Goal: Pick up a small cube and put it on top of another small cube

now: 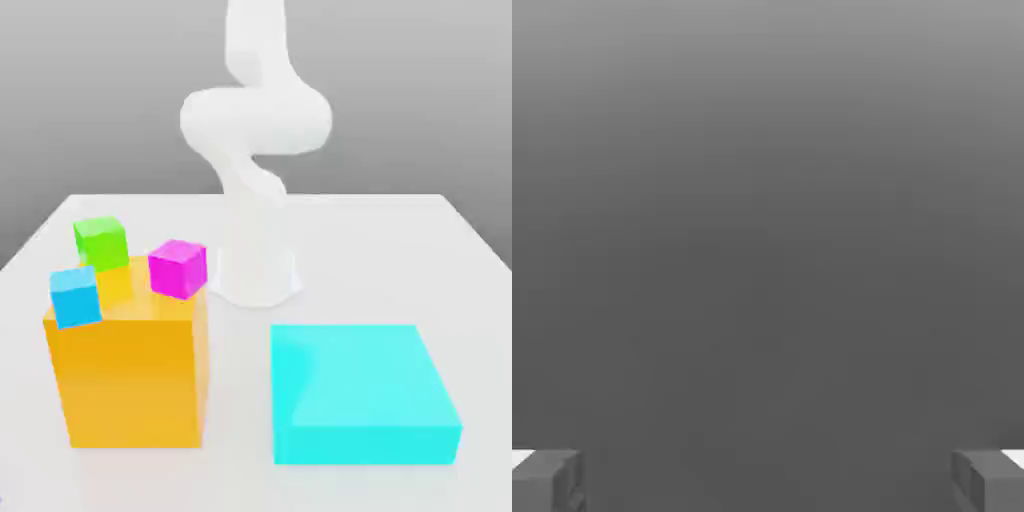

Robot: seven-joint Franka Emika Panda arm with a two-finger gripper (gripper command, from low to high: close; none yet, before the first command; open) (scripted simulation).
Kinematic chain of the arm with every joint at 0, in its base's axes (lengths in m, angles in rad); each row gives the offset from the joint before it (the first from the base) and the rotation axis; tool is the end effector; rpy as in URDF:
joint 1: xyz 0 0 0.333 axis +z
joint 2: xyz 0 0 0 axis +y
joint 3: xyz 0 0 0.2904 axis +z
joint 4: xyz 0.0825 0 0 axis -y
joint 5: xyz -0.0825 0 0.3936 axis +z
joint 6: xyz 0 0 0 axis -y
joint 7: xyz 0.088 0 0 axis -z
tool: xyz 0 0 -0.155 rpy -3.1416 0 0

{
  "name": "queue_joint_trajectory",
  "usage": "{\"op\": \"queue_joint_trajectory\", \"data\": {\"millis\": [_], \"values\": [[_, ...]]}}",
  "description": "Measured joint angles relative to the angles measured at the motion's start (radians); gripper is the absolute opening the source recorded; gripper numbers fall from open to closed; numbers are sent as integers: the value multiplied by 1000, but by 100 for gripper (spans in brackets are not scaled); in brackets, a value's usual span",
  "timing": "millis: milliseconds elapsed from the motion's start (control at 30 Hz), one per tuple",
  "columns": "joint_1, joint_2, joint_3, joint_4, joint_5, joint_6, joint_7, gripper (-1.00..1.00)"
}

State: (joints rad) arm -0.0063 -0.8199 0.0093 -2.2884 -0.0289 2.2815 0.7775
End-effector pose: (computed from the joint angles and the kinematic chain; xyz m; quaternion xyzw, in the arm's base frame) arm 0.4002 0.0006 0.6711 -0.8520 0.3428 -0.3722 0.1342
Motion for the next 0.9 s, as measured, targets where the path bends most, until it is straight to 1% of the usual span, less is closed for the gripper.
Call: {"op": "queue_joint_trajectory", "data": {"millis": [233, 467, 667, 900], "values": [[-16, -31, 43, 32, -86, -47, -61, 0], [-31, -12, 102, 60, -173, -82, -120, 0], [-46, 47, 152, 83, -249, -101, -173, 0], [-68, 164, 192, 107, -335, -111, -246, 0]]}}
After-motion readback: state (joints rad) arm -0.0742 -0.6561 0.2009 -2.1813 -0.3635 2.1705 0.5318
